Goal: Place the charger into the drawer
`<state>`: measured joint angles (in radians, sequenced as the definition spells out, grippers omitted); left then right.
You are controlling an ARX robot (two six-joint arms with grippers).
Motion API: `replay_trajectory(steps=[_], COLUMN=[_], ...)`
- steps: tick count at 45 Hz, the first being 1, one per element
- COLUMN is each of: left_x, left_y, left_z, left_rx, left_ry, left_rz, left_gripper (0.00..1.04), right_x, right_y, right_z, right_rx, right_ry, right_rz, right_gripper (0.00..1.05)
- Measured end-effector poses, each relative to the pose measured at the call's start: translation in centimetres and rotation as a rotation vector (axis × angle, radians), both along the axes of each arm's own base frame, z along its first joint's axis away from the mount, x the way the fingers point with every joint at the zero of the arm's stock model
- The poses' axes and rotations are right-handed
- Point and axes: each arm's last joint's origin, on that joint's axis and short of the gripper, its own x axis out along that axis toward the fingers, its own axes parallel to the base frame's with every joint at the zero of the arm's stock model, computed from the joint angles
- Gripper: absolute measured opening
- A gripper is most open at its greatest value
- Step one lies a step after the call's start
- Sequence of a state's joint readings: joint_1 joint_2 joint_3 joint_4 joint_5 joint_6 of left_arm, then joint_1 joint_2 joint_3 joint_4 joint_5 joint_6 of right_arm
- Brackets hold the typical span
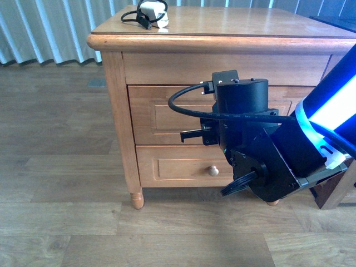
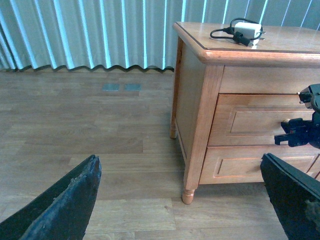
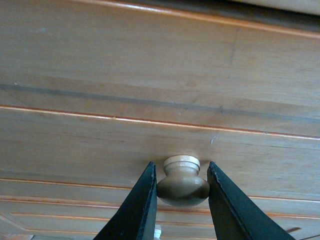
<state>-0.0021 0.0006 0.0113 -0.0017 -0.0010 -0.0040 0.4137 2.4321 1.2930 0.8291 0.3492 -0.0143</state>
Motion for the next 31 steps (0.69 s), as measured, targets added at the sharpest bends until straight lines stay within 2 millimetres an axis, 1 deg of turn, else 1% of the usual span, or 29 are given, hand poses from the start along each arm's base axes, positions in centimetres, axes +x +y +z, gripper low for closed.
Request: replay_trajectory(steps=[10,16,31], left_x=[0.0,0.0,0.0], left_y=[0.0,0.0,0.0], left_z=[0.0,0.0,0.0], left_rx=[0.000,0.000,0.000], left_ry=[0.000,0.000,0.000], left_rz=[0.000,0.000,0.000], left_gripper=[0.99,0.99,0.99], right_x=[-0.2,-0.9,-4.6], right_y=[-0.1,-0.8,-2.2], right_z=[-0.2,-0.4,0.2], right_rx=[0.002,0.031,0.069], right_ry=[0.003,0.009,0.056], right_rz=[0.007,0.021,0.038], right_gripper=[0.25,0.24,0.24])
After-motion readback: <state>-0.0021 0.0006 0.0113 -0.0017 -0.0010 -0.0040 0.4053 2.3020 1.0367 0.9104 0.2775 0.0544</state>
